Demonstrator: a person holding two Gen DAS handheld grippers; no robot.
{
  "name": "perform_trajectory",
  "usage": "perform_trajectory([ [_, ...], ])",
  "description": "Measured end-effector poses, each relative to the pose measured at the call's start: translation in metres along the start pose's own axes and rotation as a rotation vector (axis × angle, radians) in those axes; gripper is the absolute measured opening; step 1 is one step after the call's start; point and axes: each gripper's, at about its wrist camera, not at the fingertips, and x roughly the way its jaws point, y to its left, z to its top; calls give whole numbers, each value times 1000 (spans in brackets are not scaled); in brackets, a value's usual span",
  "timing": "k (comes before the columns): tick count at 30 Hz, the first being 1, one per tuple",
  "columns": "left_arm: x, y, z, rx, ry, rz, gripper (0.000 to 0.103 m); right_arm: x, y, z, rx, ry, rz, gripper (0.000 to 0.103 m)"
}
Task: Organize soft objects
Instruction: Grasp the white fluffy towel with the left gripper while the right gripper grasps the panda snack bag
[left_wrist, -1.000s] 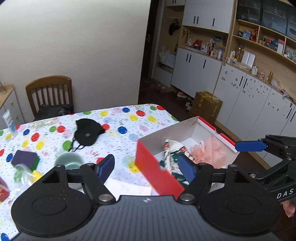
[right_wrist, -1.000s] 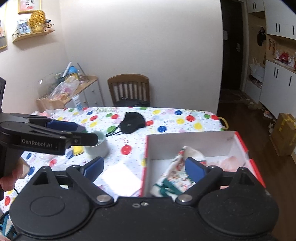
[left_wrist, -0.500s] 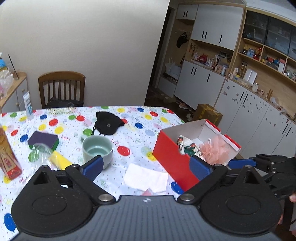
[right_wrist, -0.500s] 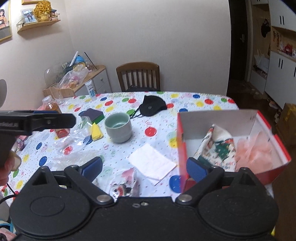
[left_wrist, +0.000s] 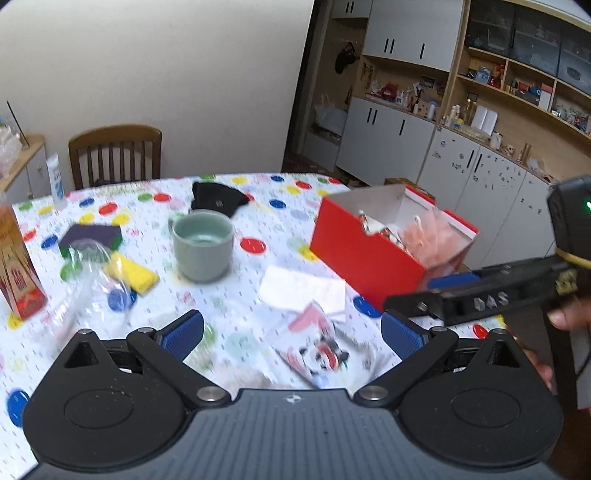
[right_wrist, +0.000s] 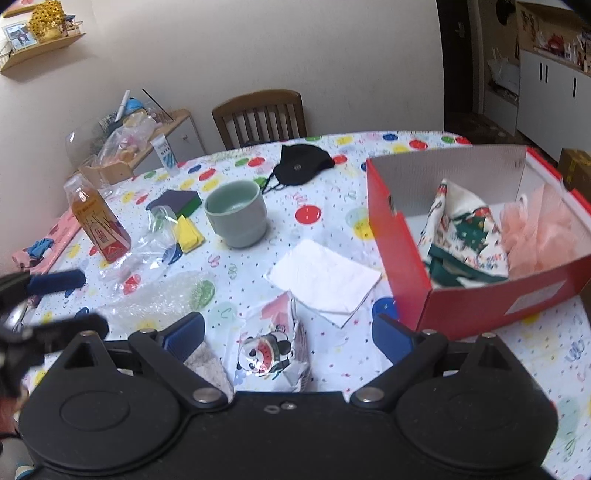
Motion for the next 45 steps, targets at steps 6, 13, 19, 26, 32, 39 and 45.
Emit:
perform_trajectory([
  [6,13,-9,-32,52,43,-5,103,23,6,-8,-11,38,-15,97],
  [13,29,-13,-62,65,119,-7,103,59,13,-14,-38,122,-16,97],
  [19,43,-13,-80,33,182,-13,103,84,18,-21,-52,183,-24,96],
  [26,54,-22,-98,73,219,-19,102,99,24,-29,-78,229,-32,94],
  [32,62,-42,-111,157,242,-48,102,106,30,-30,-118,254,-31,91],
  [39,67,-45,-116,171,255,-24,85,110,32,-32,-146,265,-36,84],
  [45,67,-48,-115,191,240,1,71,112,32,-34,-161,264,-46,80],
])
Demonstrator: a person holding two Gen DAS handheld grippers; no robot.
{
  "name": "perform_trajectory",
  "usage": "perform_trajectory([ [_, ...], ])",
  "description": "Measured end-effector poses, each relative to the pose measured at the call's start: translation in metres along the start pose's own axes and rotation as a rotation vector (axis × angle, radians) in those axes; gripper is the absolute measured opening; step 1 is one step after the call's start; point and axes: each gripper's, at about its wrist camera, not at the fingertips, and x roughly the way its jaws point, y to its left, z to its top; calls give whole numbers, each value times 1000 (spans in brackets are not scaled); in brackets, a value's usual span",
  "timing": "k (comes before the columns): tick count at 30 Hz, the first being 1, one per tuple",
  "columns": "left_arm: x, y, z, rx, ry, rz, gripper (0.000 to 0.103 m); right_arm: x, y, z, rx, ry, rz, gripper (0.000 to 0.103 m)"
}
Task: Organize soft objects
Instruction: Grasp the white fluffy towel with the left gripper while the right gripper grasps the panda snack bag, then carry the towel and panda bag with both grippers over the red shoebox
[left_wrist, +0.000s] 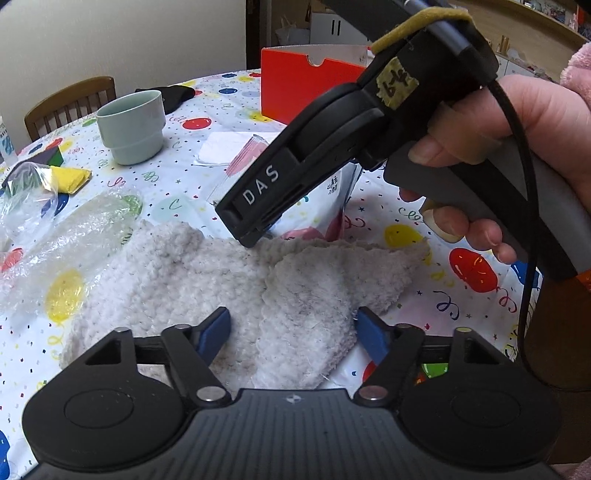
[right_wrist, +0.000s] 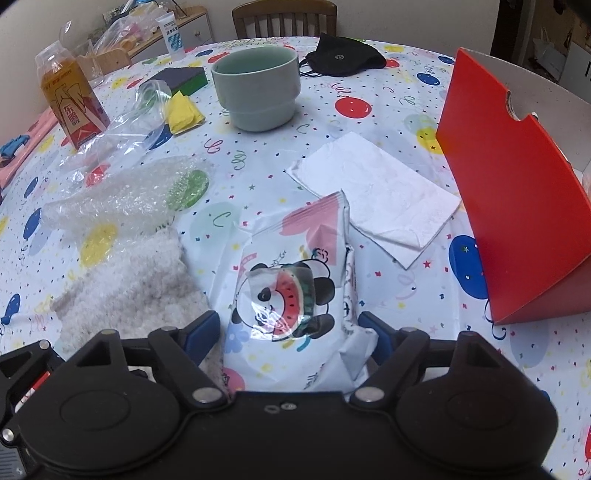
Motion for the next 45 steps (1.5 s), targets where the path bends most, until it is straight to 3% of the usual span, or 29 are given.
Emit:
perform_trajectory([
  [4,0,1,1,-11,-4,2,62,-1,-2,1,4,-9,-6,74],
  [9,0,5,4,-41,-4,11,39,-2,-4,1,13,-14,-3,68],
  [16,-1,13,7,-101,4,-6,24,-5,-9,0,38,-19,6,65],
  [28,-14,35,18,-214,-27,25,17,-42,-36,-3,119,-72,33,65],
  [45,-49,59,94,-321,-144,77,17,-120,-71,13,140,-165,49,65],
])
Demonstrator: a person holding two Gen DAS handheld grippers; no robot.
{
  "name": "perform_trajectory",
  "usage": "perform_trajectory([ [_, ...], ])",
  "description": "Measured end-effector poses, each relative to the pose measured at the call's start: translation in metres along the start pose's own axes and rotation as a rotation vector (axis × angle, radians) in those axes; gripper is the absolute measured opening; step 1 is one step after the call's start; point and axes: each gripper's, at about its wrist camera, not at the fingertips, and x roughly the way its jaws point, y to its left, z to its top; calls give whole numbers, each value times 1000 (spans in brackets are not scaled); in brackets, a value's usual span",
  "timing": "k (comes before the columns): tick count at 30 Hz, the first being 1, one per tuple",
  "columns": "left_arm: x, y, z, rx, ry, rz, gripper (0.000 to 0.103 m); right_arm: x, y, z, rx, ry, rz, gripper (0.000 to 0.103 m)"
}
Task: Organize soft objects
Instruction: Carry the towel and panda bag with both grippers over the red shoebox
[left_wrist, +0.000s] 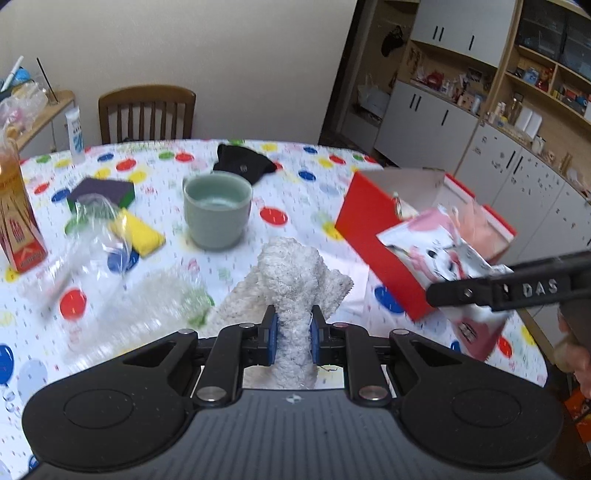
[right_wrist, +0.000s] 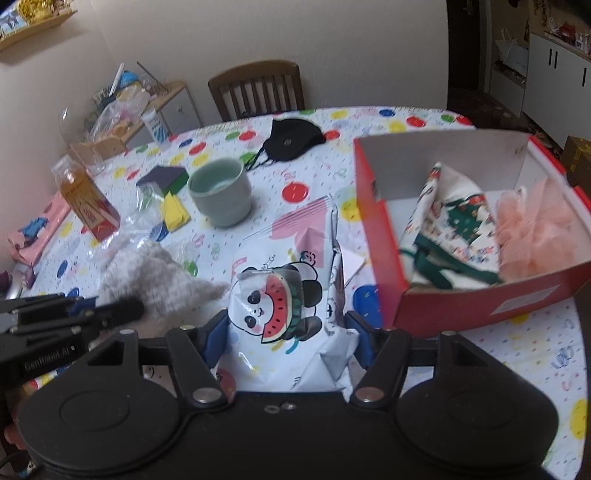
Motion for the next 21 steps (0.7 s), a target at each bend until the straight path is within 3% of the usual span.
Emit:
perform_trajectory([
  [12,-9,-28,70,-44,-58,-67,17,-37,-49,29,34,-70,-29,65],
  [21,-3,-79,117,25,-114,-122,17,-51,-92,52,39,-105,-87,65],
])
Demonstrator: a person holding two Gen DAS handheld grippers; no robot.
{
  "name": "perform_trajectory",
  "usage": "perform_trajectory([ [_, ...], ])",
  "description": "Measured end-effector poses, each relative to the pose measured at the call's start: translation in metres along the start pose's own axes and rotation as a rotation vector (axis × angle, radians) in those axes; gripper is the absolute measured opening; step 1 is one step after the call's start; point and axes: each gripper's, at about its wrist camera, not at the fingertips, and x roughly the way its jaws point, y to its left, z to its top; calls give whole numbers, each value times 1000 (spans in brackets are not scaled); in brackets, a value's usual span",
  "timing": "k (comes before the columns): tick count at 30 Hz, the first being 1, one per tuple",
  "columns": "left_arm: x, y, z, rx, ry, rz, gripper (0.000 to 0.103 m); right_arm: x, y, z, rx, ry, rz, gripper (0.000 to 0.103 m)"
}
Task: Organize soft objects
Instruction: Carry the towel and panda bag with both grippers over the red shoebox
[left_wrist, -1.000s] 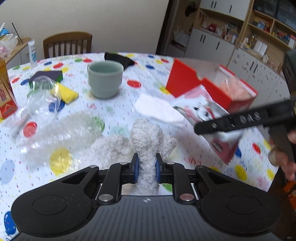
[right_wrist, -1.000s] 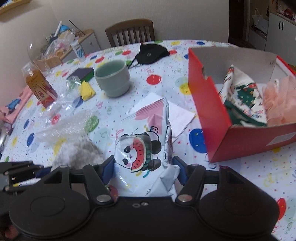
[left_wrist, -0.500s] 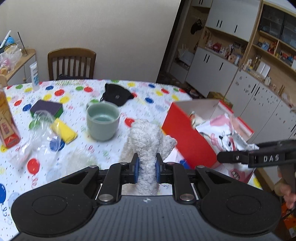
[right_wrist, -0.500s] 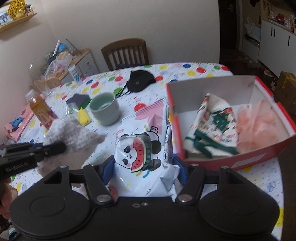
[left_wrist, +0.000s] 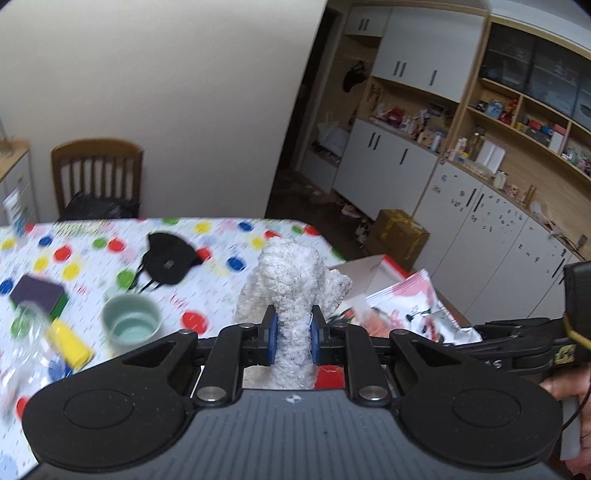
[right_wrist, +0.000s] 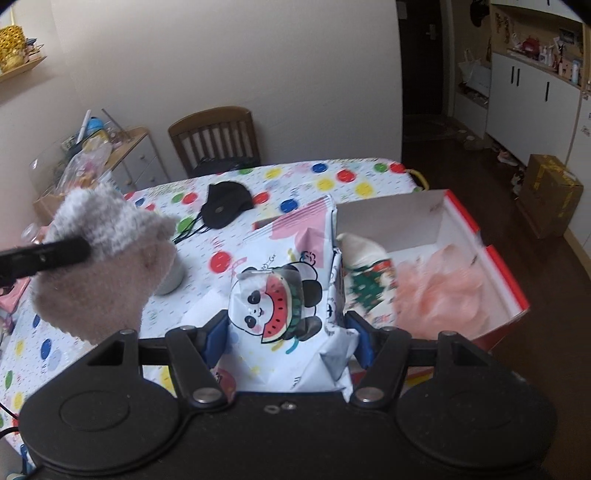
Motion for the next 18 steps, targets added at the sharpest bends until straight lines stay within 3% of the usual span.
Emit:
perform_trajectory([
  [18,83,-93,55,83,-5,-96,17,29,-69,29,-2,14,-59,65],
])
